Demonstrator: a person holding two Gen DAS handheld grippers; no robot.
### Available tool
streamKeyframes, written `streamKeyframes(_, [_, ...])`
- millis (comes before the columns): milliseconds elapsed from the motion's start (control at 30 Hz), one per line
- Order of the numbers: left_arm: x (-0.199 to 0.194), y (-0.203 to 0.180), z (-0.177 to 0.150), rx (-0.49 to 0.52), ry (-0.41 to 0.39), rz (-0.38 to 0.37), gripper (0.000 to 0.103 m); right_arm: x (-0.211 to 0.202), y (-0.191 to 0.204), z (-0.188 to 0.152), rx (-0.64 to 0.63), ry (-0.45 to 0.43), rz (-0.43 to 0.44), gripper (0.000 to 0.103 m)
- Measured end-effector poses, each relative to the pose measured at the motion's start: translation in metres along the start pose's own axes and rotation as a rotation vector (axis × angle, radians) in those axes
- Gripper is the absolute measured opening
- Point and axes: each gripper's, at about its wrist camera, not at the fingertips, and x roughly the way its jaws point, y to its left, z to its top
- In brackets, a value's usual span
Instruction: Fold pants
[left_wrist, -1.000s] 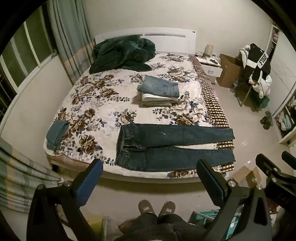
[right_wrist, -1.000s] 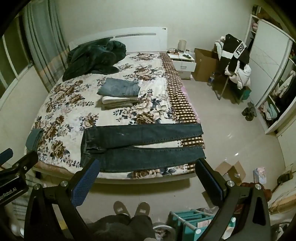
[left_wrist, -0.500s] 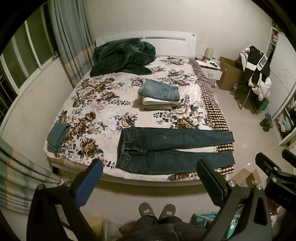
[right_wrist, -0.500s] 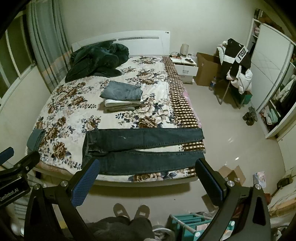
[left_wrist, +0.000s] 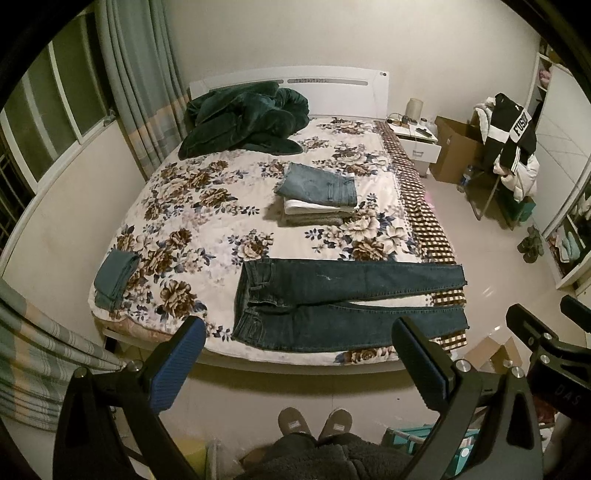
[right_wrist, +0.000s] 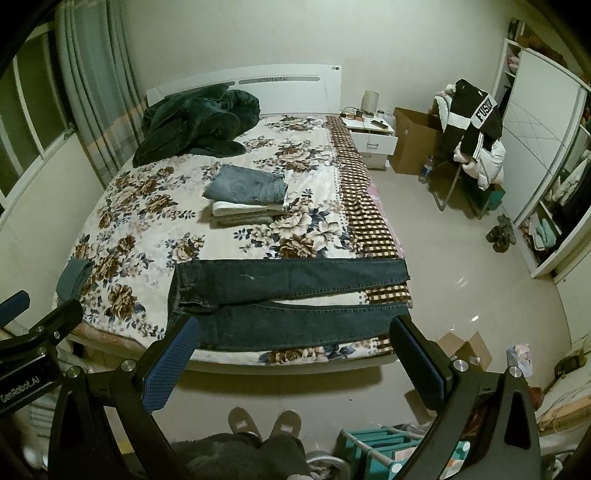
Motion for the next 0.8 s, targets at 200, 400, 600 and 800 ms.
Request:
streamKeyframes(200, [-0.0001,0.0003,-0.0012,0.0,-0.001,-0.001,0.103,0.0019,0.0022,-0.0014,0.001,-0.002,-0.002,0.103])
streamKeyframes(400, [0.0001,0.0033,-0.0027,0.003,-0.004,-0.003,0.103,0.0024,0.003,-0.0013,0.002,-0.003,-0.003,0.103])
streamKeyframes(600, [-0.0001,0.0033,-0.0014,0.004,-0.005,-0.002,0.103,0.0009,0.0053,0.0001,0.0,-0.002,-0.001,0.103])
streamKeyframes(800, [-0.0001,0.0042,-0.0017,0.003,-0.006,-0.006,0.103,-0.0002,0.0082,0.0012,-0.001,-0.002,-0.001,0.103])
